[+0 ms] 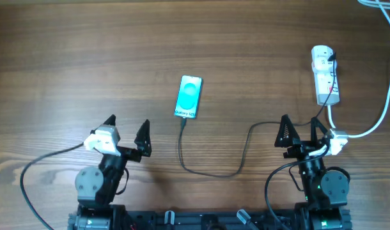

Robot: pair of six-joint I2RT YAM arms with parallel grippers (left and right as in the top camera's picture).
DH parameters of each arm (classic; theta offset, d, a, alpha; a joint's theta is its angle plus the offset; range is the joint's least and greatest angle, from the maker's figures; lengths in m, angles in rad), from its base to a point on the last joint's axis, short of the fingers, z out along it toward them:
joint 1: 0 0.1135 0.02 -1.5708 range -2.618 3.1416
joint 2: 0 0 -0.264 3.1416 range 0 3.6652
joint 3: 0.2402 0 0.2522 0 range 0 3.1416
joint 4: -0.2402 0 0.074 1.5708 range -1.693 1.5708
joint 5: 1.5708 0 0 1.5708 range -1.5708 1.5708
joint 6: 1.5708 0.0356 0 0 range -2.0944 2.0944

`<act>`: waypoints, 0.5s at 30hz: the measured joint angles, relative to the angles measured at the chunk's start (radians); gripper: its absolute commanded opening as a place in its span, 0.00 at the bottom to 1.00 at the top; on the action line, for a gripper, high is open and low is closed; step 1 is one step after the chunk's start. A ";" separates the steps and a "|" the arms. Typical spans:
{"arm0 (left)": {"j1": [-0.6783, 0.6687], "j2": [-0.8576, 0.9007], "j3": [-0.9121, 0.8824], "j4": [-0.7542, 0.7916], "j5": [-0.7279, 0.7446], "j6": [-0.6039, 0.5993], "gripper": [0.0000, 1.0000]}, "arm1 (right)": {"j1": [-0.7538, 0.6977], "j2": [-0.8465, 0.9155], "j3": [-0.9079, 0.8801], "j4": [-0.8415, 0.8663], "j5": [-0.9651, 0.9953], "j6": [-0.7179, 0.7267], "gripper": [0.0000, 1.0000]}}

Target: Plug charger to phone and switch on socket

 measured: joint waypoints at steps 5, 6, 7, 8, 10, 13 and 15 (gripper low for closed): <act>0.000 -0.095 -0.058 -0.015 -0.023 0.000 1.00 | 0.000 0.000 0.000 0.000 0.000 0.000 1.00; 0.000 -0.119 -0.061 -0.040 -0.027 0.000 1.00 | 0.000 0.000 0.000 0.000 0.000 0.000 1.00; 0.000 -0.131 -0.062 -0.056 -0.029 0.000 1.00 | 0.000 0.000 0.000 -0.001 0.000 0.000 1.00; 0.000 -0.149 -0.063 -0.079 -0.035 0.000 1.00 | 0.000 0.000 0.000 0.000 0.000 0.000 1.00; 0.000 -0.161 -0.064 -0.087 -0.042 0.000 1.00 | 0.000 0.000 0.000 0.000 0.000 0.000 1.00; 0.000 -0.163 -0.064 -0.087 -0.046 0.000 1.00 | 0.000 0.000 0.000 0.000 0.000 0.000 1.00; 0.000 -0.163 -0.064 -0.087 -0.046 0.000 1.00 | 0.000 0.000 0.000 0.000 0.000 0.000 1.00</act>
